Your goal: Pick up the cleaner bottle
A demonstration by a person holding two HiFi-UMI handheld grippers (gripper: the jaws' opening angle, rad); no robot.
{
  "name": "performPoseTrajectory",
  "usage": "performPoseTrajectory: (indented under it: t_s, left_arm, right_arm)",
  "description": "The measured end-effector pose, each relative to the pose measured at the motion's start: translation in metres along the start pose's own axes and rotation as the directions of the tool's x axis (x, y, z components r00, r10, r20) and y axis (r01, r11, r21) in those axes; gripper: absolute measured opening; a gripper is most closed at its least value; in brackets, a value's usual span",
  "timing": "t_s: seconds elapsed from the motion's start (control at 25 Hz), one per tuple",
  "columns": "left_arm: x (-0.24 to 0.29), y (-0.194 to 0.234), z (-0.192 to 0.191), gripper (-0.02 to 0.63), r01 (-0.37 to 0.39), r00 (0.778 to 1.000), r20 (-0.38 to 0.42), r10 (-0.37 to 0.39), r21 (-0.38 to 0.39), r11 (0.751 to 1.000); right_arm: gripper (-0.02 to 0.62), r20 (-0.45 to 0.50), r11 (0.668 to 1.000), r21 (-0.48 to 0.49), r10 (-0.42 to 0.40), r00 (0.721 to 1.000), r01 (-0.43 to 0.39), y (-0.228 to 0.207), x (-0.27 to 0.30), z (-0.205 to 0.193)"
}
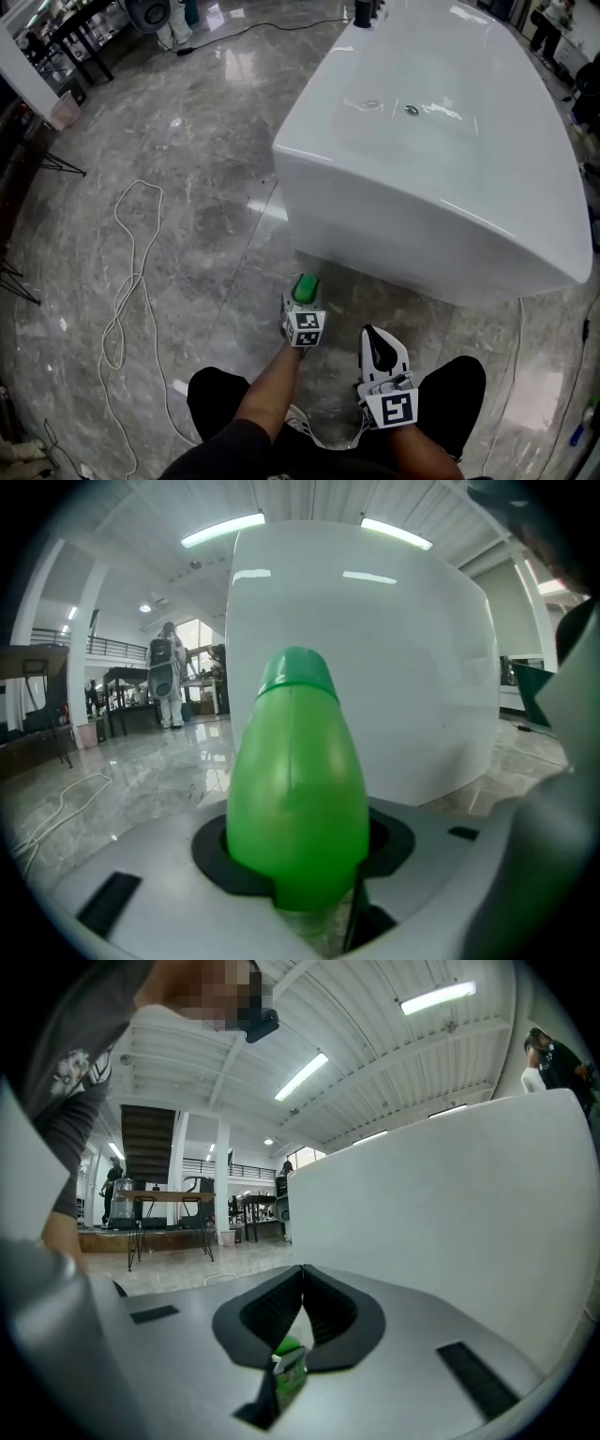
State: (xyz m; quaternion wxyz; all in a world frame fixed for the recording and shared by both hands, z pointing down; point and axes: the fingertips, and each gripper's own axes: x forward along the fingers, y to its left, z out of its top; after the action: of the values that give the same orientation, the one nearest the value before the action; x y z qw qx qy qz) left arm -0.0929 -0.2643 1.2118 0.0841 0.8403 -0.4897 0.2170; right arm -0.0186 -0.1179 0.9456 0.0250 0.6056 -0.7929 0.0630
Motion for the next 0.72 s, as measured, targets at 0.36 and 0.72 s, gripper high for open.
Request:
performPoseTrajectory:
  t_s: [0.36, 0.72]
  left_arm:
    - [-0.014, -0.001, 0.100, 0.186, -0.040, 0.992, 0.121, 0.045, -0.040, 0.998]
    - [-0.090, -0.008, 0.212, 0.184, -0.044, 0.993, 0.110, 0.047, -0.035, 0.998]
  right_arm:
    - [0.017, 0.001, 0.998, 0.020, -0.053, 0.999, 0.053, -0.022, 0.006, 0.021]
    - [0.017, -0.011, 0.979, -0.028, -0.203, 0.979, 0.203, -0.071, -0.001, 0.130]
